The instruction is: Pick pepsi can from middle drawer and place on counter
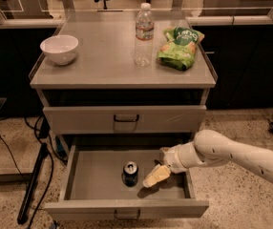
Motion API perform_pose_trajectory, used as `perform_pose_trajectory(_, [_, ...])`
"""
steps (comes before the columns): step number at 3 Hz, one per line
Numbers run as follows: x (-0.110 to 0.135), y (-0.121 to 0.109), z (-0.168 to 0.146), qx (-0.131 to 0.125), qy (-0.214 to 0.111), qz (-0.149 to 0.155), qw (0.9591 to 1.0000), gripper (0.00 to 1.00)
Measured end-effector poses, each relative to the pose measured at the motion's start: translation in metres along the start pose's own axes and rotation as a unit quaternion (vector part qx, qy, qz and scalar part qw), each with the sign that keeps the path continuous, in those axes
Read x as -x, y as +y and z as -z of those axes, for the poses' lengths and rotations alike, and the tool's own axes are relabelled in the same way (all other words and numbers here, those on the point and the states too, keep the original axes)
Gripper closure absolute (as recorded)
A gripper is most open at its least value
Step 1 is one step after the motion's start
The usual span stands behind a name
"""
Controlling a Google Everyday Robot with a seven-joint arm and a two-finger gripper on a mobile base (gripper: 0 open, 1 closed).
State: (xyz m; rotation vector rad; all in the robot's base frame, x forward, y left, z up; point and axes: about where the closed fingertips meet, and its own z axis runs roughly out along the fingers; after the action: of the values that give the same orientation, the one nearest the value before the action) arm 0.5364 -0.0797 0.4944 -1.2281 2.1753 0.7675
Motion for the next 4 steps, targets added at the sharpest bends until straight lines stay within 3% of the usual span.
perform_pose_trajectory(1, [0.0,0.0,-0.001,0.0,0.0,-0.001,1.0,0.0])
perform_pose_trajectory(3, [0.009,-0.014,-0.033,0.004,-0.056,-0.009,0.9984,0.0])
perform_pose_trajectory(4, [0.01,-0.014,-0.035,0.005,-0.06,-0.009,0.9982,0.0])
